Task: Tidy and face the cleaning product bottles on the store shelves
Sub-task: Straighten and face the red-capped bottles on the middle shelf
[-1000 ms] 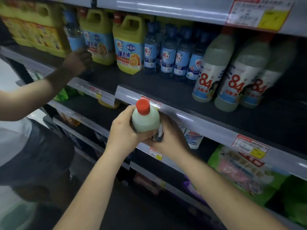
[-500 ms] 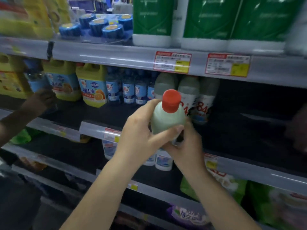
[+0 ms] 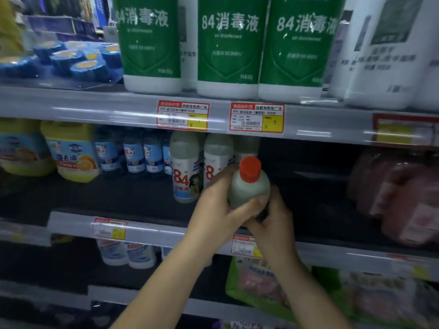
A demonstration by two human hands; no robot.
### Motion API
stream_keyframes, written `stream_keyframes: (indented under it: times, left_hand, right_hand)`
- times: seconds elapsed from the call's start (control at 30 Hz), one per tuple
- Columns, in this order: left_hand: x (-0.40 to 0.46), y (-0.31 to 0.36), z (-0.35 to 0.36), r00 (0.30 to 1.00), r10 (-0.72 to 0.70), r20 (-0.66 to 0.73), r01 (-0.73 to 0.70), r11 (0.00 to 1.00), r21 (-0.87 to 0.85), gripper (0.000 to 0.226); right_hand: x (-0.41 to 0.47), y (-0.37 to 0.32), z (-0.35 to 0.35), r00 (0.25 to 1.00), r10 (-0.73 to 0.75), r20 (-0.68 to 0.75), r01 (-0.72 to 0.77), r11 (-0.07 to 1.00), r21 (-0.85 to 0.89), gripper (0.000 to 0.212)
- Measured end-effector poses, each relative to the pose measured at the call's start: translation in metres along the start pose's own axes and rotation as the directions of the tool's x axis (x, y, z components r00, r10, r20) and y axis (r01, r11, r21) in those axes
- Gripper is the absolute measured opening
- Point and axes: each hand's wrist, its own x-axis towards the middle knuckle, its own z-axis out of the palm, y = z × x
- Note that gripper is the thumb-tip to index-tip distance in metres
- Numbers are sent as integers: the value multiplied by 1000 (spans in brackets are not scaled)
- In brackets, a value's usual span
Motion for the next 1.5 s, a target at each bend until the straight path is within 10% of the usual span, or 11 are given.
stream_keyframes:
  times: [0.47, 1.1, 1.5]
  left_hand:
    - [16, -44, 31, 998, -69, 0, 69, 996, -63, 60]
    - [28, -64, 48, 989, 15, -146, 54, 889, 455, 68]
    - [25, -69, 46, 989, 71, -133, -4, 895, 447, 55]
  right_hand:
    - [41, 18, -2, 987, 142, 80, -142, 990, -7, 57]
    - [44, 50, 16, 980, 201, 18, -188, 944, -270, 54]
    - [55, 54, 23, 971, 238, -4, -227, 921, -318, 54]
